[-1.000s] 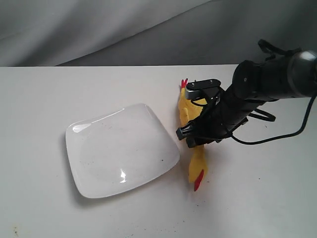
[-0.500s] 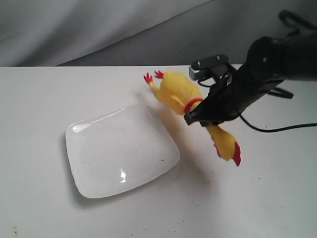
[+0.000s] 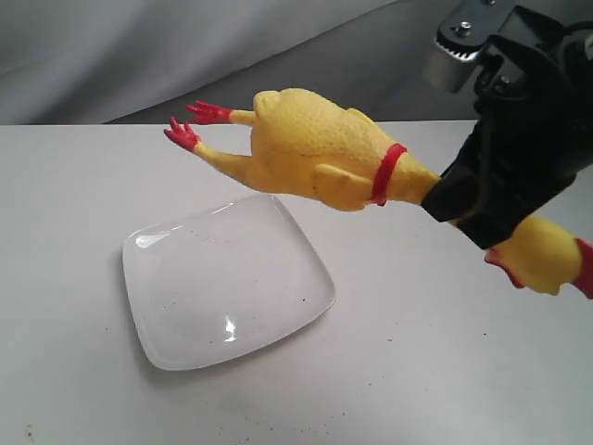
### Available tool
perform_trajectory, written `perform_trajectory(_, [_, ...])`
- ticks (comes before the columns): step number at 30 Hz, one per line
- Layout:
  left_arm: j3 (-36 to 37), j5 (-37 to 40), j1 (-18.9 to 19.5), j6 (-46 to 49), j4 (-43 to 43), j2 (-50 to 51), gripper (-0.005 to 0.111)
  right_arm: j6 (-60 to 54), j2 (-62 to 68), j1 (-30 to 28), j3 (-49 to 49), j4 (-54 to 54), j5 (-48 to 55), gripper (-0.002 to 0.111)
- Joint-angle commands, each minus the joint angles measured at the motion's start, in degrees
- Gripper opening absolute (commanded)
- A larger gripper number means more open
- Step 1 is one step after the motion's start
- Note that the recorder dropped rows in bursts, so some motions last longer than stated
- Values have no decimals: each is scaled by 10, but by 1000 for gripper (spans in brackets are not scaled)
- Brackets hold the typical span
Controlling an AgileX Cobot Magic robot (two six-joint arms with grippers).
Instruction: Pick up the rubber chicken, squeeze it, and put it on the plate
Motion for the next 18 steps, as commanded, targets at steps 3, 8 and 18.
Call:
perform_trajectory(3, [3, -54, 1, 18, 48, -2, 0, -24, -16, 3, -3, 85, 51, 0])
perform_trajectory(8, [3, -180, 1, 26, 57, -2, 0, -39, -16, 54, 25, 79, 47, 0])
perform_trajectory(18, [3, -434, 1, -219, 79, -2, 0, -42, -16, 127, 77, 71, -48, 0])
